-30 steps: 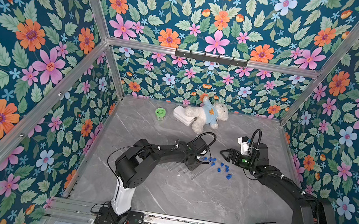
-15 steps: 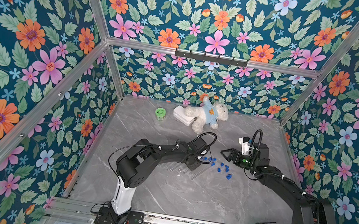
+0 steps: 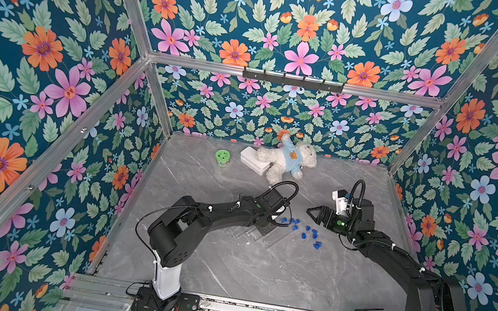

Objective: Remove stoppers from test tubes
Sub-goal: Pick up the test tube at the center of the board, then open the stopper on the test tube.

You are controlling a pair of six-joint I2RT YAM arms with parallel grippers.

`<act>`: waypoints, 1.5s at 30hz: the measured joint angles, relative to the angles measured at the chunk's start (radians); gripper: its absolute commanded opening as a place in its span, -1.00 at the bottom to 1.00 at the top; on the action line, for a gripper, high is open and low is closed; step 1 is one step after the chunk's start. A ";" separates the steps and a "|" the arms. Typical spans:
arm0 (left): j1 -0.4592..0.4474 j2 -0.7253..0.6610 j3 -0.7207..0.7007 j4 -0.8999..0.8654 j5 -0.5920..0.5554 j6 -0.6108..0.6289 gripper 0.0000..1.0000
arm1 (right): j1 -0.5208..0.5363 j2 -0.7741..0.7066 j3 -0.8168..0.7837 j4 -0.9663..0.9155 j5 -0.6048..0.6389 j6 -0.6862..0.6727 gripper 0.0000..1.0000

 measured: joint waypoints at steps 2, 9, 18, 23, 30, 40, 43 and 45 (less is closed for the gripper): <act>0.000 -0.043 -0.035 0.014 0.001 0.004 -0.89 | 0.000 0.008 0.000 0.005 -0.005 0.000 0.79; 0.000 -0.182 -0.145 0.056 0.027 0.022 -0.90 | 0.002 0.055 -0.017 0.108 -0.106 0.034 0.71; -0.021 -0.229 -0.172 0.096 0.077 0.029 -0.90 | 0.072 0.132 0.022 0.207 -0.236 0.068 0.62; -0.031 -0.251 -0.182 0.115 0.087 0.032 -0.90 | 0.098 0.179 0.050 0.202 -0.272 0.067 0.45; -0.045 -0.263 -0.198 0.126 0.103 0.049 -0.90 | 0.130 0.220 0.085 0.177 -0.307 0.055 0.31; -0.053 -0.268 -0.201 0.130 0.103 0.050 -0.90 | 0.156 0.256 0.111 0.154 -0.340 0.048 0.07; -0.053 -0.268 -0.201 0.130 0.103 0.051 -0.90 | 0.164 0.261 0.118 0.139 -0.342 0.044 0.03; -0.053 -0.268 -0.201 0.131 0.103 0.051 -0.90 | 0.166 0.262 0.122 0.130 -0.344 0.039 0.01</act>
